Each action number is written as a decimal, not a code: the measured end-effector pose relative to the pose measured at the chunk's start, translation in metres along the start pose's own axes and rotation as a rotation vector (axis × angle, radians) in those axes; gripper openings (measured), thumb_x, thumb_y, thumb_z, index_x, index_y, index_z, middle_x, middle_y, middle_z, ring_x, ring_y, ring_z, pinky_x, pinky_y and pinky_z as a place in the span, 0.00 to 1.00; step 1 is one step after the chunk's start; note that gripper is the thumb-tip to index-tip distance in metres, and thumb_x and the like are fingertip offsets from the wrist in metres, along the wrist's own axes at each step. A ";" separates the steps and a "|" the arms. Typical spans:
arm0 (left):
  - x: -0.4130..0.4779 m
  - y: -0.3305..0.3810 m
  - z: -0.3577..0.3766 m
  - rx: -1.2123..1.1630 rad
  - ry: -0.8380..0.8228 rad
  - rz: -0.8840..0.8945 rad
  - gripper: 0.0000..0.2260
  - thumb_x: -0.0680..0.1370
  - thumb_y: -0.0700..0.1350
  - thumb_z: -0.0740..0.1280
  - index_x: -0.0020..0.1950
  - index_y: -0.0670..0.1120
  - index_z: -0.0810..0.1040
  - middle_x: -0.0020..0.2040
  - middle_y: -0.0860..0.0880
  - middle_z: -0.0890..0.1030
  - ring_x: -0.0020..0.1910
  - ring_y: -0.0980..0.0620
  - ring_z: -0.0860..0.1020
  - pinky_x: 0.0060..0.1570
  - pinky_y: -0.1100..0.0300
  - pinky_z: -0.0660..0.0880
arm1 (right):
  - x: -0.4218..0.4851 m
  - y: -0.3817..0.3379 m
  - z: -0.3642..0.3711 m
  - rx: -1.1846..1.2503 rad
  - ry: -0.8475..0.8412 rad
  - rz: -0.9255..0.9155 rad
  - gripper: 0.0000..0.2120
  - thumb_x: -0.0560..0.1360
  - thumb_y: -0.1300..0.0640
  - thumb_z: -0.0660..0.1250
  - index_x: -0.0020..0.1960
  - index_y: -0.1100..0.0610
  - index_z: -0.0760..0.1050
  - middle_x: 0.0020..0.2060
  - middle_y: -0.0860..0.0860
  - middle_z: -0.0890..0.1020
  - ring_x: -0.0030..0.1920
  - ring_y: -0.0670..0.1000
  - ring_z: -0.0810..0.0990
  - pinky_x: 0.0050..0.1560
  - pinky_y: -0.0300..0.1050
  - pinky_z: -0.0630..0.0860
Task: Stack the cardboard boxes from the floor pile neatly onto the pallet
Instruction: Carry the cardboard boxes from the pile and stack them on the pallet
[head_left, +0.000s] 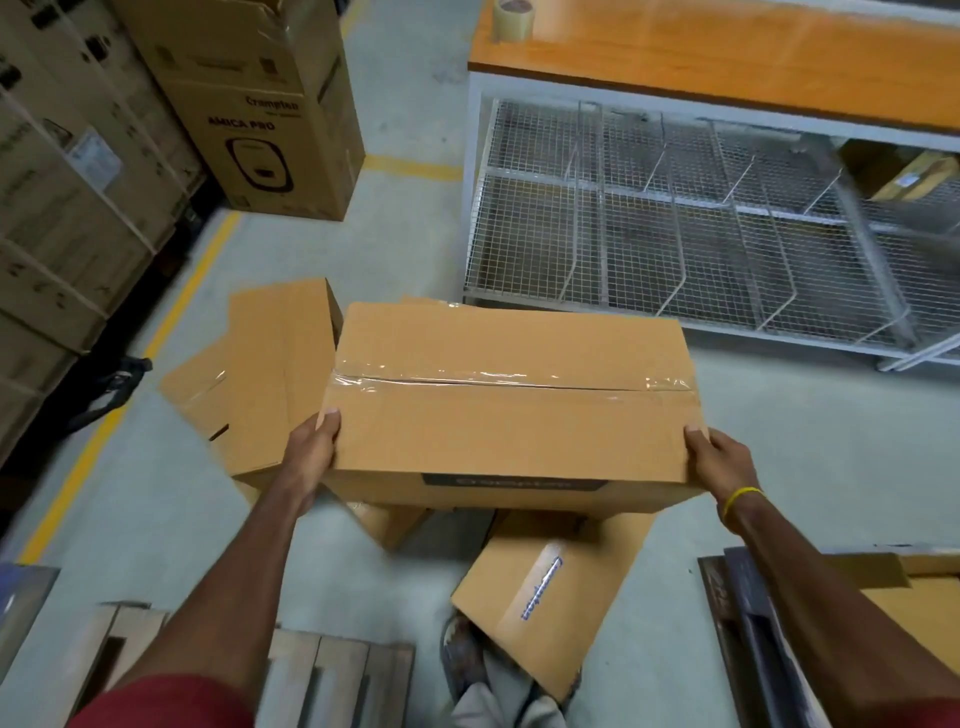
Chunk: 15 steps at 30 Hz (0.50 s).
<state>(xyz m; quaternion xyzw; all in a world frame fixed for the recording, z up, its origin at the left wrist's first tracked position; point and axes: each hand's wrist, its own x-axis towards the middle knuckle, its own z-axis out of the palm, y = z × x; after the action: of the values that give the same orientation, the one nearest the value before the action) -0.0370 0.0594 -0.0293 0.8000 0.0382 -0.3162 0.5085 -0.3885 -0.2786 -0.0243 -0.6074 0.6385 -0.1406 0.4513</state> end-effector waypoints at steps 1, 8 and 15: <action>-0.005 0.002 -0.003 -0.017 -0.009 0.012 0.18 0.87 0.50 0.61 0.71 0.41 0.78 0.60 0.45 0.81 0.59 0.46 0.78 0.59 0.56 0.71 | -0.001 -0.002 -0.005 0.027 -0.010 -0.015 0.16 0.80 0.46 0.65 0.57 0.57 0.82 0.54 0.57 0.84 0.55 0.59 0.80 0.60 0.56 0.77; -0.046 0.006 -0.023 -0.144 -0.061 0.054 0.13 0.82 0.50 0.69 0.63 0.45 0.83 0.53 0.48 0.86 0.52 0.46 0.81 0.53 0.52 0.75 | -0.016 -0.034 -0.037 0.187 0.012 -0.105 0.22 0.78 0.48 0.70 0.66 0.61 0.79 0.57 0.56 0.83 0.57 0.57 0.80 0.62 0.53 0.76; -0.128 -0.016 -0.055 -0.222 0.073 0.144 0.09 0.80 0.47 0.72 0.59 0.48 0.83 0.52 0.48 0.86 0.50 0.47 0.82 0.51 0.54 0.75 | -0.047 -0.052 -0.053 0.192 -0.081 -0.223 0.20 0.79 0.48 0.68 0.64 0.62 0.80 0.53 0.55 0.83 0.54 0.57 0.80 0.55 0.51 0.76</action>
<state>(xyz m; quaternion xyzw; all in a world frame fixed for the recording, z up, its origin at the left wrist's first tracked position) -0.1193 0.1462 0.0433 0.7504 0.0340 -0.2433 0.6136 -0.4014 -0.2672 0.0620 -0.6338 0.5319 -0.2256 0.5142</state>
